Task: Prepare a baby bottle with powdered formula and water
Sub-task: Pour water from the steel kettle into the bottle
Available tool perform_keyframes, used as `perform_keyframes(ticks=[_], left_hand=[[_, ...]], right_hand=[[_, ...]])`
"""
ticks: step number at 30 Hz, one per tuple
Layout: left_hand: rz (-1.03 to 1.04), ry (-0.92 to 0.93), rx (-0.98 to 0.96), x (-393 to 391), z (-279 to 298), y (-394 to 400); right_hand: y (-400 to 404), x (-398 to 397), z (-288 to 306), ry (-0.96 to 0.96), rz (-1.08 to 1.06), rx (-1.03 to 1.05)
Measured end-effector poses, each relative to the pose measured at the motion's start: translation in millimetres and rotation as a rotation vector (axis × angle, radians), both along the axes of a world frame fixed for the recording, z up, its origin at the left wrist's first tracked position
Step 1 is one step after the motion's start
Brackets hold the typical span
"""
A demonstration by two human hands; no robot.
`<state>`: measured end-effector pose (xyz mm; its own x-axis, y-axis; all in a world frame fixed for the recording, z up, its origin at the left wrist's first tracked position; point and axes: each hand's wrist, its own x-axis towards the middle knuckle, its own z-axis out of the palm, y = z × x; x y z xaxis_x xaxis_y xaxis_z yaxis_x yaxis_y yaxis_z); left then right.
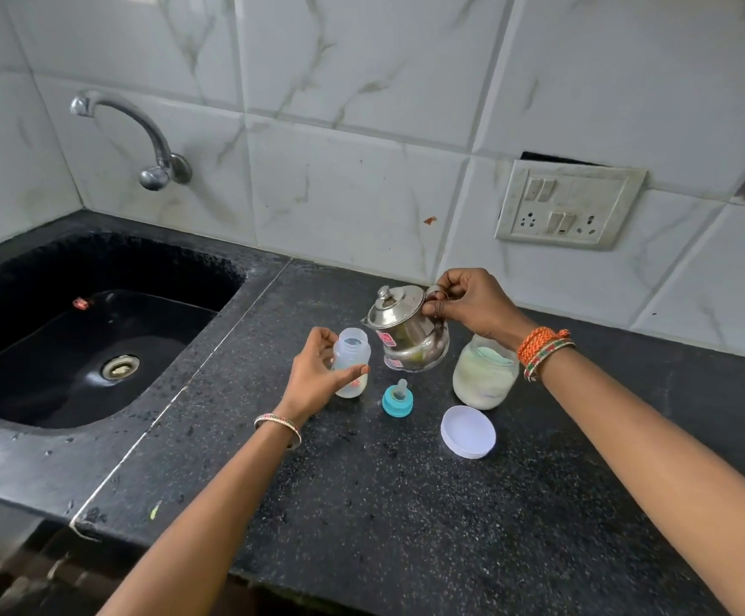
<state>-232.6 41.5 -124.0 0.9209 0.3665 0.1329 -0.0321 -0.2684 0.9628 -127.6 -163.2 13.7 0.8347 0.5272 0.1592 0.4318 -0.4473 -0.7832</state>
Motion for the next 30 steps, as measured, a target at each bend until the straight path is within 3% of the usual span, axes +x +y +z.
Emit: perform_keyframes(ticks=[13,30], left_hand=[[0.020,-0.073,0.069,0.6,17.8,-1.8],[0.024,-0.102,0.074,-3.5,26.2,-13.3]], right_hand=[[15.3,3.5,37.2,-0.136,0.162,-0.223],[8.6,0.8,50.6,-0.261,0.077,-0.322]])
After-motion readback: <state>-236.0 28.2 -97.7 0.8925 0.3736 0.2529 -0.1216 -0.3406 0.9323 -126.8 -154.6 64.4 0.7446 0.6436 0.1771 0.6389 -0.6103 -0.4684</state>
